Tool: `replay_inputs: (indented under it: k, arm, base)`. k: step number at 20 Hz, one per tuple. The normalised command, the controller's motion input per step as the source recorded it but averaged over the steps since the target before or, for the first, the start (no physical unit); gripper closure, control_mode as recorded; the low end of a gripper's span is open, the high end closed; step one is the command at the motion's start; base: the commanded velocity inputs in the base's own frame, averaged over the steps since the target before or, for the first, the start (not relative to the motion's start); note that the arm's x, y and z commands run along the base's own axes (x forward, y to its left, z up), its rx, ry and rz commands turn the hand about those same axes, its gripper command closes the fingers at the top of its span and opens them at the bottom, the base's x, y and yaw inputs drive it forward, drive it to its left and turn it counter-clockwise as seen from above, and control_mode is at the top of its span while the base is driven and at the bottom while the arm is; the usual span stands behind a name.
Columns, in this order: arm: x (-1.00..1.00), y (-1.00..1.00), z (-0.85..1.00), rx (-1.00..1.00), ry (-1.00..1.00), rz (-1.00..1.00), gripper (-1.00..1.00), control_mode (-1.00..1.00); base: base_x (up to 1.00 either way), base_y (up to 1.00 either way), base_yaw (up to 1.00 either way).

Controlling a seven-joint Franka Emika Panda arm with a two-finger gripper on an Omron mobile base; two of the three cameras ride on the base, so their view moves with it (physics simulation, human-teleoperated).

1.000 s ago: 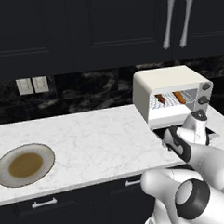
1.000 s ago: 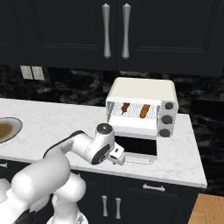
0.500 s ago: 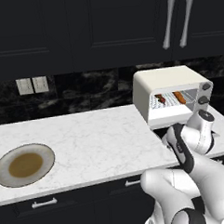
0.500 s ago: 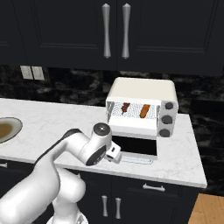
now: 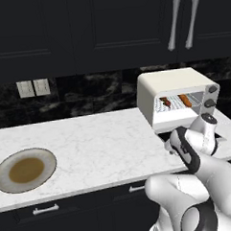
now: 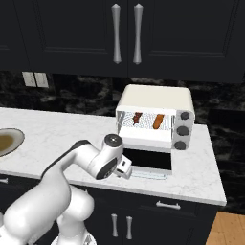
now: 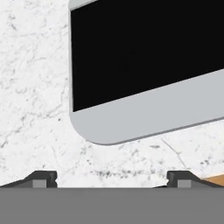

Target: Pick up the kebab skewer and baguette bread, and place them inside the toaster oven. Close the toaster oven door and start by setting the timer.

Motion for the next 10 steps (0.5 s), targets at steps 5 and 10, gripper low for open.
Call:
replay_inputs:
  k: [5, 10]
  arm:
    - [0.0, 0.25, -0.57, -0.02, 0.0, -0.01, -1.0, -1.0]
    - [-0.01, 0.25, -0.66, 0.0, -0.01, -0.02, -1.0, -1.0]
  base:
    - [0.0, 0.0, 0.0]
    - [0.0, 0.0, 0.0]
